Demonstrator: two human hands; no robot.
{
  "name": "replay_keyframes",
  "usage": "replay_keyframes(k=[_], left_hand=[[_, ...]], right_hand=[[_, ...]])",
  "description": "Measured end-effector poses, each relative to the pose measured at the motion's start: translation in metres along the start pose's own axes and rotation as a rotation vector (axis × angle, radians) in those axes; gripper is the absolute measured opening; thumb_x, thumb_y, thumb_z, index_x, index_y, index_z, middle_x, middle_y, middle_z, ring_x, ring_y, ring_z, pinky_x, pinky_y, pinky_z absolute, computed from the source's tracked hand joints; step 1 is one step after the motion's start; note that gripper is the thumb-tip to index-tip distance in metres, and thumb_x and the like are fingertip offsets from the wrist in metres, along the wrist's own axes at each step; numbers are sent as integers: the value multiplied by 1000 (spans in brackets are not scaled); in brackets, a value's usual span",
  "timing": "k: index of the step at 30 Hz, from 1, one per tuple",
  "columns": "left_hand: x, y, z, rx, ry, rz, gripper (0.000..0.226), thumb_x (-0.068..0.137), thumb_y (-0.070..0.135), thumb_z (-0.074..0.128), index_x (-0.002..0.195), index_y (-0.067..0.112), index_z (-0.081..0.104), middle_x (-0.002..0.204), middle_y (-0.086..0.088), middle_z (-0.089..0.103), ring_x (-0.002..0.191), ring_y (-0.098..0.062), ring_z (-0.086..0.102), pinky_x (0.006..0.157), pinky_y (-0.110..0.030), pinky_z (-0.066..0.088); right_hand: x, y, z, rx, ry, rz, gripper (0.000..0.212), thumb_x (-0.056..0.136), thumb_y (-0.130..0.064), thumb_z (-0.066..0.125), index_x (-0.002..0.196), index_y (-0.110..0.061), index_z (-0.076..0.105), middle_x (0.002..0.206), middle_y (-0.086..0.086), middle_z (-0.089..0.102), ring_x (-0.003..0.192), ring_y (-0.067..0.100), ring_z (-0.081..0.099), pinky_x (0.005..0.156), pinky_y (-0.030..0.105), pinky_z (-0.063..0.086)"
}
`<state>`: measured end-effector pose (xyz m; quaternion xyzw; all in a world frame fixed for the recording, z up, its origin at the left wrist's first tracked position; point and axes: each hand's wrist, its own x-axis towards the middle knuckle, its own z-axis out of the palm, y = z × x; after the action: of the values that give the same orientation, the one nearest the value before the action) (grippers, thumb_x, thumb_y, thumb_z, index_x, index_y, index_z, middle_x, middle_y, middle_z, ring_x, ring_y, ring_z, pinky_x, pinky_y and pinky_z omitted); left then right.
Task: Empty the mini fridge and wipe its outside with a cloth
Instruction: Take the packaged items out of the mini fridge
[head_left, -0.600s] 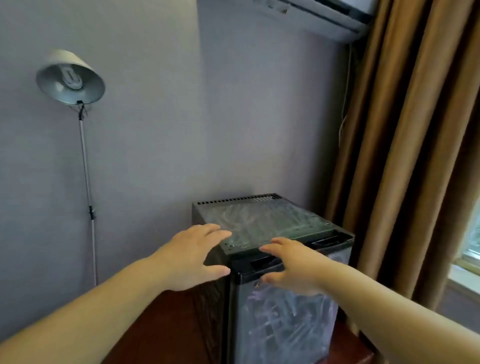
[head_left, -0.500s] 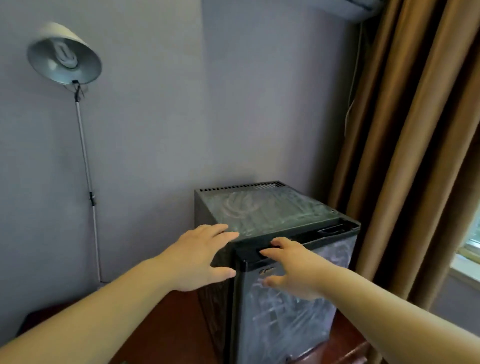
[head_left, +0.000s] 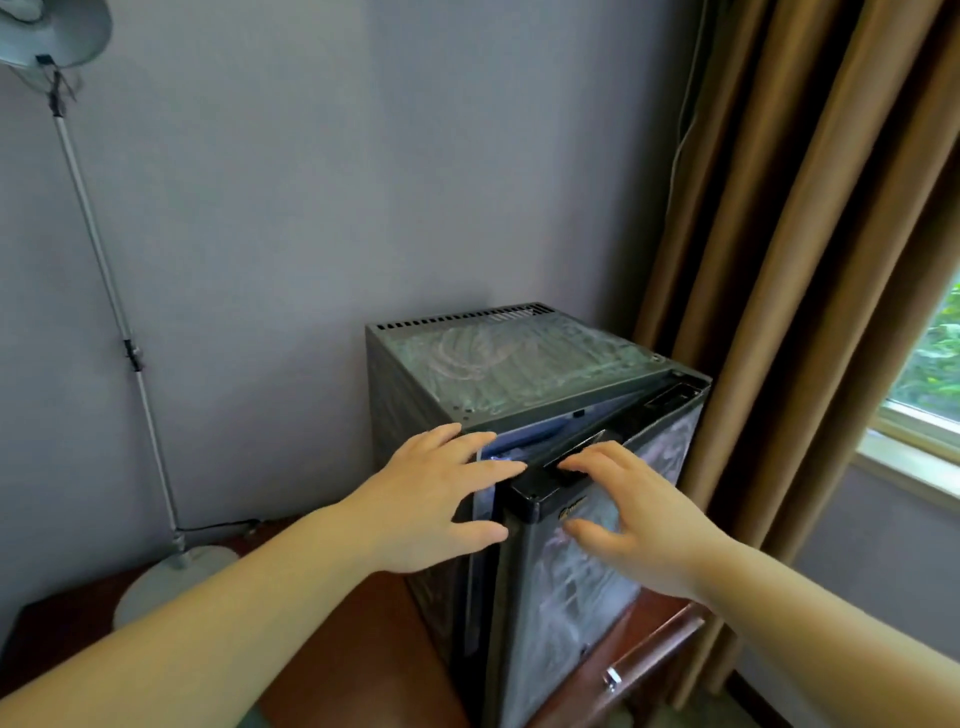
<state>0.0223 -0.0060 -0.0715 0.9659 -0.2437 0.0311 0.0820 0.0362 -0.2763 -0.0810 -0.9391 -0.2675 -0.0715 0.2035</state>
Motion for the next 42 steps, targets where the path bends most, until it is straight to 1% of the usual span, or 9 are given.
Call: replay_keyframes(k=[5, 10, 15, 19, 25, 28, 31, 38, 42], left_hand=[[-3, 13, 12, 15, 17, 89, 68, 93, 69, 45, 152, 55, 15, 166, 15, 7, 153, -11, -6, 125, -44, 2], [6, 35, 26, -15, 14, 161, 70, 94, 67, 45, 155, 50, 16, 166, 15, 10, 153, -10, -1, 124, -36, 3], [21, 75, 37, -72, 53, 242, 69, 95, 66, 47, 155, 47, 21, 164, 13, 17, 152, -9, 5, 118, -26, 1], [39, 116, 42, -99, 65, 284, 68, 94, 64, 50, 154, 45, 25, 163, 14, 20, 151, -8, 8, 116, -22, 2], [74, 177, 52, -102, 49, 292, 68, 95, 64, 49, 155, 45, 24, 163, 13, 22, 151, -9, 11, 124, -37, 13], [90, 202, 61, -86, 19, 268, 68, 96, 65, 46, 156, 44, 21, 164, 13, 19, 152, -10, 10, 123, -36, 11], [104, 222, 73, -88, -17, 233, 68, 96, 67, 43, 156, 46, 19, 164, 14, 17, 152, -9, 9, 124, -41, 14], [130, 258, 105, -67, -91, 172, 68, 96, 67, 40, 156, 45, 15, 165, 14, 15, 152, -10, 8, 124, -42, 14], [137, 270, 117, -62, -126, 170, 68, 96, 67, 40, 156, 45, 15, 165, 13, 14, 152, -10, 8, 124, -41, 14]], right_hand=[[-29, 5, -16, 30, 27, 84, 55, 91, -51, 61, 142, -43, 40, 134, -29, 44, 122, -15, 39, 98, 5, 27], [-55, 10, -38, 44, -49, 135, 54, 94, -53, 57, 145, -45, 40, 139, -30, 40, 123, -14, 39, 98, 9, 29], [-88, 25, -59, 38, -64, 191, 67, 83, -74, 54, 144, -47, 41, 135, -32, 43, 127, -9, 42, 110, 26, 38], [-120, 46, -86, 16, -92, 222, 71, 76, -75, 55, 140, -49, 44, 128, -32, 48, 111, -14, 48, 107, 27, 42], [-164, 93, -126, -64, -102, 287, 64, 83, -59, 69, 141, -48, 44, 125, -32, 55, 95, -21, 47, 89, 17, 37], [-182, 115, -141, -105, -78, 315, 60, 88, -56, 66, 143, -46, 44, 122, -32, 55, 110, -7, 55, 92, 19, 39], [-198, 138, -148, -190, -39, 324, 56, 93, -57, 58, 146, -46, 40, 144, -23, 48, 131, 7, 49, 105, 29, 42], [-224, 174, -152, -434, 47, 330, 55, 99, -51, 51, 151, -38, 38, 157, -11, 37, 144, 19, 36, 114, 38, 38], [-236, 198, -133, -561, 164, 360, 51, 94, -42, 64, 142, -31, 51, 151, 2, 49, 141, 28, 43, 111, 46, 39]])
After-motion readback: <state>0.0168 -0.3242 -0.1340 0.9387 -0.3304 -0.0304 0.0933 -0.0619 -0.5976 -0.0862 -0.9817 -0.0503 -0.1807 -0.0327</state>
